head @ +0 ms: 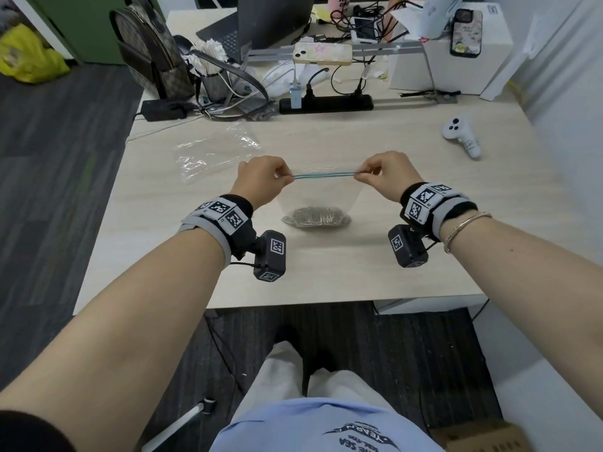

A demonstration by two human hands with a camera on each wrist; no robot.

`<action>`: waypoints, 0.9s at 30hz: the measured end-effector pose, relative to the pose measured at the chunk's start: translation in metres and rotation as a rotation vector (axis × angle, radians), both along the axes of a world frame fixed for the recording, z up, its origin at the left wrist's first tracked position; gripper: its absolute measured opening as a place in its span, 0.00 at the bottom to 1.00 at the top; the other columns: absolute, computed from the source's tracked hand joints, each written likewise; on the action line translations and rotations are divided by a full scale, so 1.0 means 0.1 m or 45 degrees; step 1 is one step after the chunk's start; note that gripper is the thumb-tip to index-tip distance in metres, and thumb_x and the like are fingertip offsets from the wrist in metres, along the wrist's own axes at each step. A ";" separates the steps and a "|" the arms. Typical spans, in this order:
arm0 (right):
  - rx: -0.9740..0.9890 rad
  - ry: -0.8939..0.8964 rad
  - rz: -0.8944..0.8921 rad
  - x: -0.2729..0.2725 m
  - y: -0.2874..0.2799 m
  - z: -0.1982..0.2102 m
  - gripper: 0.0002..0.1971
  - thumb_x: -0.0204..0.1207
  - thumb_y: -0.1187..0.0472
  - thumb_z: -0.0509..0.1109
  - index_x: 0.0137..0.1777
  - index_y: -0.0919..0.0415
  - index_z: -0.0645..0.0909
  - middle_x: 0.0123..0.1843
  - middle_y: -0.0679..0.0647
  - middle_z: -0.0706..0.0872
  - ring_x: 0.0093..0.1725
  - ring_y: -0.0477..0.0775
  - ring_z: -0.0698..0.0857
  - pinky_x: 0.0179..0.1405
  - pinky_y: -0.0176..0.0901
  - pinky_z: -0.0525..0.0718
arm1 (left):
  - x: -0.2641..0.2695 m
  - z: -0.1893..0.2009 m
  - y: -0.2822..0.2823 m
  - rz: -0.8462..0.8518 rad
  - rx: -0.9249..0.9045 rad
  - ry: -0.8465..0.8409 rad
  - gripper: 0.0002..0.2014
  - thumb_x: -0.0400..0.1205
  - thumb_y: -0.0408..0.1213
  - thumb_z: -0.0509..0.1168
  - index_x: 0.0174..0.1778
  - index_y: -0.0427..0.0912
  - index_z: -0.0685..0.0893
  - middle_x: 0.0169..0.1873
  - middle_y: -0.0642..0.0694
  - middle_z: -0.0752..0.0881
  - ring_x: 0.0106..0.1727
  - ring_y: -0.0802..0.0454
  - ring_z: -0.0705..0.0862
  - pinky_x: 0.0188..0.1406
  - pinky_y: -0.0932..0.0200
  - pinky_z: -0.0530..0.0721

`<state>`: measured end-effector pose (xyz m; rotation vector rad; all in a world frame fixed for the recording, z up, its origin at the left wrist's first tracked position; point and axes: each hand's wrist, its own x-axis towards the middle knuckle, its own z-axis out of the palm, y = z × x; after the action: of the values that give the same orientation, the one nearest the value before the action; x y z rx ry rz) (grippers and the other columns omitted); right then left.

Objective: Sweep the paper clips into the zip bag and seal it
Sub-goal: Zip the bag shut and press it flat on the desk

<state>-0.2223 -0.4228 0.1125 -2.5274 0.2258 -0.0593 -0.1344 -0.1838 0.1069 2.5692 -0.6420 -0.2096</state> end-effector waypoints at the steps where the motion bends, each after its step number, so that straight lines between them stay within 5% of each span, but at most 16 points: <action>1: -0.001 -0.004 0.005 0.00 0.01 0.00 0.07 0.73 0.58 0.73 0.45 0.60 0.89 0.42 0.57 0.90 0.41 0.53 0.81 0.49 0.47 0.79 | 0.00 0.00 0.00 0.001 0.009 -0.011 0.04 0.80 0.42 0.66 0.42 0.48 0.84 0.46 0.53 0.87 0.54 0.49 0.81 0.63 0.49 0.68; 5: 0.025 -0.021 -0.021 0.02 0.04 0.00 0.07 0.74 0.60 0.72 0.45 0.64 0.89 0.41 0.59 0.89 0.40 0.50 0.79 0.41 0.38 0.71 | -0.03 0.02 -0.05 0.015 0.037 -0.085 0.05 0.81 0.41 0.65 0.39 0.49 0.81 0.45 0.53 0.86 0.49 0.50 0.80 0.58 0.51 0.66; 9: 0.092 -0.006 -0.048 0.05 0.05 -0.01 0.06 0.74 0.61 0.73 0.45 0.64 0.88 0.38 0.56 0.86 0.39 0.50 0.79 0.39 0.36 0.72 | -0.02 -0.02 -0.02 0.070 -0.067 -0.040 0.05 0.80 0.40 0.66 0.42 0.44 0.84 0.45 0.50 0.88 0.49 0.48 0.82 0.58 0.49 0.77; 13: 0.184 -0.061 -0.076 0.04 0.01 -0.03 0.06 0.73 0.62 0.73 0.45 0.64 0.89 0.37 0.52 0.84 0.40 0.49 0.79 0.35 0.18 0.70 | 0.00 -0.05 0.05 0.145 -0.279 0.062 0.06 0.80 0.36 0.67 0.46 0.38 0.86 0.44 0.47 0.86 0.45 0.52 0.81 0.44 0.64 0.76; 18: 0.393 -0.066 -0.092 0.04 0.02 -0.13 0.05 0.75 0.63 0.72 0.47 0.64 0.86 0.43 0.55 0.88 0.43 0.47 0.82 0.51 0.39 0.79 | 0.01 -0.10 0.11 0.126 -0.394 0.123 0.04 0.80 0.34 0.66 0.44 0.37 0.83 0.43 0.47 0.84 0.47 0.52 0.79 0.46 0.60 0.75; 23: 0.643 -0.009 -0.118 0.07 0.09 -0.14 0.08 0.81 0.67 0.62 0.40 0.58 0.72 0.38 0.60 0.89 0.37 0.51 0.90 0.46 0.41 0.86 | -0.04 -0.08 0.05 0.078 -0.529 0.198 0.08 0.83 0.32 0.61 0.39 0.43 0.71 0.43 0.46 0.87 0.43 0.59 0.82 0.38 0.75 0.73; 27: 0.762 -0.054 -0.221 0.11 0.12 -0.04 0.10 0.82 0.69 0.60 0.39 0.58 0.72 0.32 0.59 0.85 0.28 0.55 0.86 0.33 0.46 0.89 | -0.08 0.00 -0.01 0.124 -0.706 0.346 0.11 0.86 0.34 0.55 0.38 0.48 0.67 0.38 0.47 0.85 0.40 0.51 0.89 0.42 0.59 0.80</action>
<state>-0.2117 -0.4104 0.1086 -1.9063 0.3822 -0.0976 -0.1424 -0.1846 0.1073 1.9874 -0.4006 -0.2944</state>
